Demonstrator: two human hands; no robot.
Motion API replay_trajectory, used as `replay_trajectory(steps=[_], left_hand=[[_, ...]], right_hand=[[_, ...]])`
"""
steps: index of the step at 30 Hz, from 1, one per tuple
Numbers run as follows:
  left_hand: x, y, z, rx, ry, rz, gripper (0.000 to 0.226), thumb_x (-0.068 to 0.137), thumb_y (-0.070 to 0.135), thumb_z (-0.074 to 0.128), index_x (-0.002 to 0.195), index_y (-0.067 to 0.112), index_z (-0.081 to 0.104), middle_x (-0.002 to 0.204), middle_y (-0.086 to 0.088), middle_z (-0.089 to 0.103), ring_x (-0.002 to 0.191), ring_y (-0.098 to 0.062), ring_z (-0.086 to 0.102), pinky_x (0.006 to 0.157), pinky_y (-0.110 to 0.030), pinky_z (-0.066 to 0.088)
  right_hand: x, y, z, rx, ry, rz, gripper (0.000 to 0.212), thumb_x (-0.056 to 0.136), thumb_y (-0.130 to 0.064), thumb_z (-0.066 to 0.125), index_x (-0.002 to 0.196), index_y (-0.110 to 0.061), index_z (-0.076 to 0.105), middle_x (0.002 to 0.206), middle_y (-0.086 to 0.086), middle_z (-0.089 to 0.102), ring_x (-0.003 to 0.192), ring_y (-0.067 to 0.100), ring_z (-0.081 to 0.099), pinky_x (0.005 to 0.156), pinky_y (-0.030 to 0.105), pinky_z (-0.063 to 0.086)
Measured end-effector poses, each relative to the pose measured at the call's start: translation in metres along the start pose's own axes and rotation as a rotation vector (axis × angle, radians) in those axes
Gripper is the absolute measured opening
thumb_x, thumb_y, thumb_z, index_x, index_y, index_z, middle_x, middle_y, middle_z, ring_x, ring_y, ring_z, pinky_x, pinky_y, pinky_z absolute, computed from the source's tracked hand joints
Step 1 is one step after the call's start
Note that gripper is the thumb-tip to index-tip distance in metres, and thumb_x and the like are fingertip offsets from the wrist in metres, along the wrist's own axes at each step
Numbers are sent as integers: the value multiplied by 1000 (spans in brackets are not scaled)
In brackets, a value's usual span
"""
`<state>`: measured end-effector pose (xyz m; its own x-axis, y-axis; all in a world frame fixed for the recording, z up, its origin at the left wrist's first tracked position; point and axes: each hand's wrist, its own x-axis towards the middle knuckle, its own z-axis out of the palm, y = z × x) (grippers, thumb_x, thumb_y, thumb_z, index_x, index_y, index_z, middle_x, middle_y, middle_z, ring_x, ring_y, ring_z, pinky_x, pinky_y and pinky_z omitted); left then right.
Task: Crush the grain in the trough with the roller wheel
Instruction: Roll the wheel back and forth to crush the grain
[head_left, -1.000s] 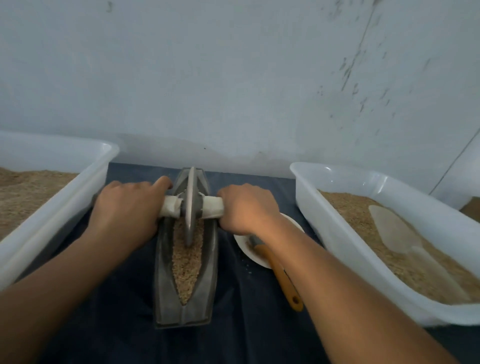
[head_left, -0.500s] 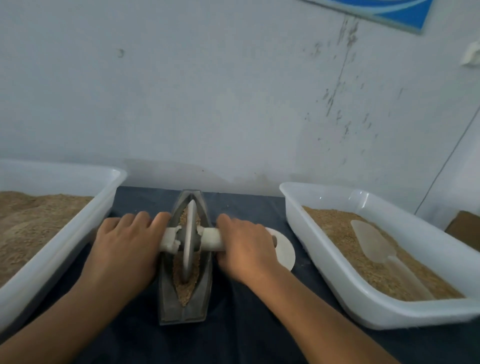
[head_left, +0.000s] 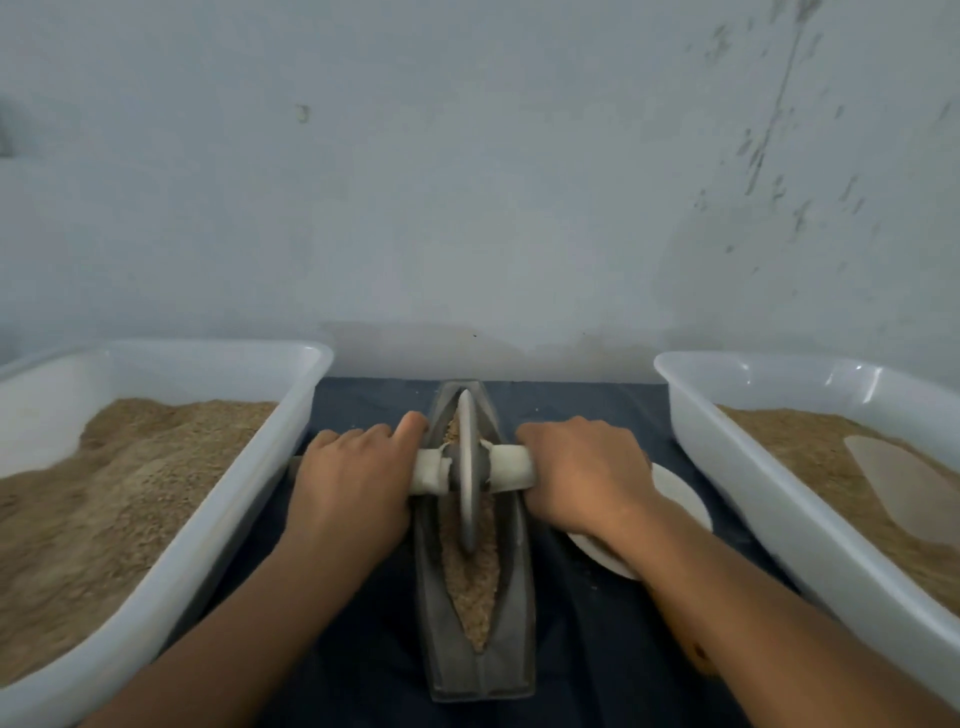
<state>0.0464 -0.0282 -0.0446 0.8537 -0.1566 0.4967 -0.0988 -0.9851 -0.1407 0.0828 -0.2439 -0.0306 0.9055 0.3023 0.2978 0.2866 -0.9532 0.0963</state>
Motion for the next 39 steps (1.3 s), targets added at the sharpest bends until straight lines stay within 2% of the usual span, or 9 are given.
replay_trajectory(steps=[7, 14, 19, 25, 29, 31, 33, 36, 39], left_hand=[[34, -7, 19, 28, 43, -26, 43, 85, 39, 62, 122, 42, 41, 97, 8, 69, 85, -18, 69, 61, -30, 33], [47, -11, 19, -43, -29, -60, 33, 87, 42, 62, 115, 45, 45, 94, 8, 67, 82, -20, 66, 57, -31, 38], [36, -5, 19, 43, 30, -50, 41, 87, 35, 64, 121, 39, 43, 95, 8, 67, 79, -18, 65, 50, -31, 20], [18, 1, 10, 77, 43, -9, 48, 81, 22, 68, 121, 32, 43, 94, 7, 62, 81, -18, 62, 70, -34, 40], [-6, 3, 5, 0, 56, -11, 41, 81, 27, 69, 113, 31, 43, 100, 8, 59, 90, -17, 60, 81, -34, 42], [-17, 1, 1, -34, 68, -12, 32, 84, 31, 65, 104, 30, 41, 99, 8, 57, 91, -17, 58, 79, -33, 40], [-25, 0, -4, -49, 78, -4, 34, 84, 32, 65, 96, 29, 34, 97, 7, 54, 90, -18, 56, 77, -33, 37], [-32, 6, -13, -15, 92, 26, 42, 82, 29, 66, 94, 28, 25, 97, 6, 50, 91, -19, 53, 82, -34, 38], [-33, 11, -18, 27, 93, 52, 43, 79, 22, 65, 95, 27, 26, 97, 5, 49, 92, -19, 51, 87, -34, 40]], right_hand=[[37, 10, -5, 40, -257, -46, 22, 71, -35, 65, 92, -30, 65, 76, -5, 64, 65, 18, 61, 54, 29, 43], [66, 13, -10, 81, -429, -53, 21, 67, -39, 73, 80, -23, 71, 72, -1, 70, 63, 19, 67, 53, 26, 45], [51, 12, -5, 45, -285, -60, 16, 68, -38, 61, 81, -30, 63, 74, -6, 65, 65, 17, 63, 53, 28, 44], [17, 8, 7, 40, -67, -17, 16, 75, -41, 60, 89, -36, 54, 74, -11, 56, 66, 16, 55, 52, 29, 34], [-6, 3, 6, 18, 44, -24, 20, 75, -38, 60, 87, -34, 45, 68, -10, 50, 57, 16, 45, 48, 29, 23], [-18, 0, 4, -24, 127, -48, 25, 74, -37, 61, 86, -33, 40, 62, -10, 41, 51, 12, 34, 47, 28, 17], [-26, -3, 1, -47, 160, -47, 27, 75, -35, 62, 86, -33, 37, 62, -10, 37, 51, 13, 31, 47, 28, 15], [-36, -5, 0, 6, 121, -6, 25, 80, -34, 60, 88, -33, 36, 69, -9, 47, 60, 19, 43, 48, 29, 24], [-48, -4, 5, 74, 93, 34, 25, 82, -38, 60, 90, -33, 38, 78, -7, 57, 69, 22, 54, 56, 35, 47]])
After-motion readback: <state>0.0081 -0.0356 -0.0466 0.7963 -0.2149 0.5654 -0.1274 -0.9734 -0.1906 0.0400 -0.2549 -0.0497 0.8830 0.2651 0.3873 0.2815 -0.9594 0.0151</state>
